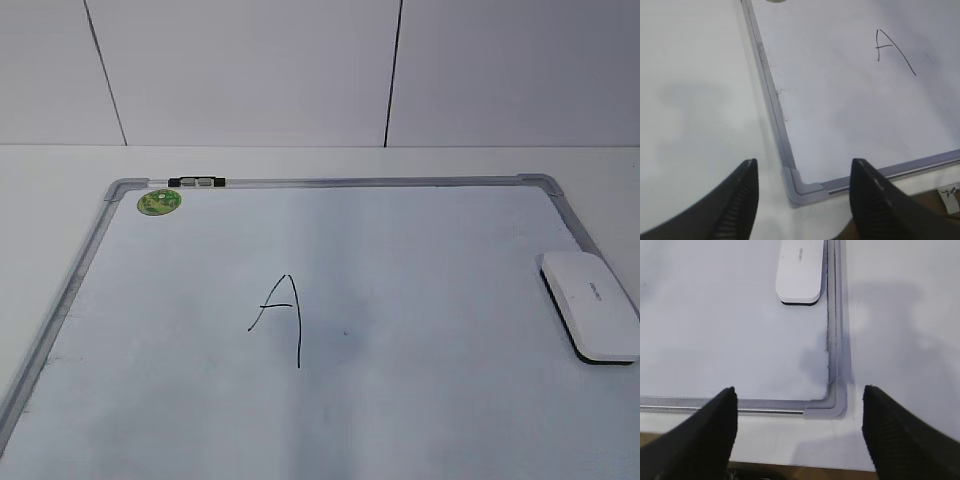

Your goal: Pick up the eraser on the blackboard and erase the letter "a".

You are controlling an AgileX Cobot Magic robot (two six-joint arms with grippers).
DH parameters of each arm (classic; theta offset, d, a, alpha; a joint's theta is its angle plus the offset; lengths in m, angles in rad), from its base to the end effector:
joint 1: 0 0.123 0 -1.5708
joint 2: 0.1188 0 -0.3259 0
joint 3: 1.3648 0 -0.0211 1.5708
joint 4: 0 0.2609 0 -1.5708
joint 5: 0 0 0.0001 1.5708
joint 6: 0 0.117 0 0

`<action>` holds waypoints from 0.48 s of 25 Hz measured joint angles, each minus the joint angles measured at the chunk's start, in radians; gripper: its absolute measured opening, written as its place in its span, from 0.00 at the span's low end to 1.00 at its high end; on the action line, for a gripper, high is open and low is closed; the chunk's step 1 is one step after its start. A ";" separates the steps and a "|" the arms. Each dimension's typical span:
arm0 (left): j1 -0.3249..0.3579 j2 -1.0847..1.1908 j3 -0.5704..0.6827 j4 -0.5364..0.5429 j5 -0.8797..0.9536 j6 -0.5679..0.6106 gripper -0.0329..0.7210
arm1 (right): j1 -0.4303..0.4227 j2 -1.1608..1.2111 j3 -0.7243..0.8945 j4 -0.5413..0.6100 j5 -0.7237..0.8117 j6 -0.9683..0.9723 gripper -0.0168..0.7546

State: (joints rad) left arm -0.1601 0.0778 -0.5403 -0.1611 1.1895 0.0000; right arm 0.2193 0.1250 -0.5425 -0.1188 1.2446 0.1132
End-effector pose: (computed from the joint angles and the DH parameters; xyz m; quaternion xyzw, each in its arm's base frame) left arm -0.0177 -0.0148 0.2722 0.0780 0.8873 -0.1157 0.4396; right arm -0.0090 -0.0155 0.2680 -0.0431 0.9123 0.0084 0.4071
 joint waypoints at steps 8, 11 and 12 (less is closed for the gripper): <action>0.000 -0.007 0.031 0.032 -0.064 0.000 0.62 | 0.000 0.000 0.032 -0.010 -0.073 -0.004 0.79; 0.000 -0.007 0.032 0.033 -0.076 0.005 0.60 | 0.000 0.000 0.036 -0.017 -0.083 -0.004 0.79; 0.000 -0.007 0.032 0.034 -0.078 0.005 0.60 | 0.000 0.000 0.036 -0.017 -0.085 -0.004 0.79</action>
State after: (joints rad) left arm -0.1601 0.0708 -0.5087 -0.1271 1.1110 0.0053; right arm 0.2193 0.1250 -0.5062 -0.1354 1.1594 0.1094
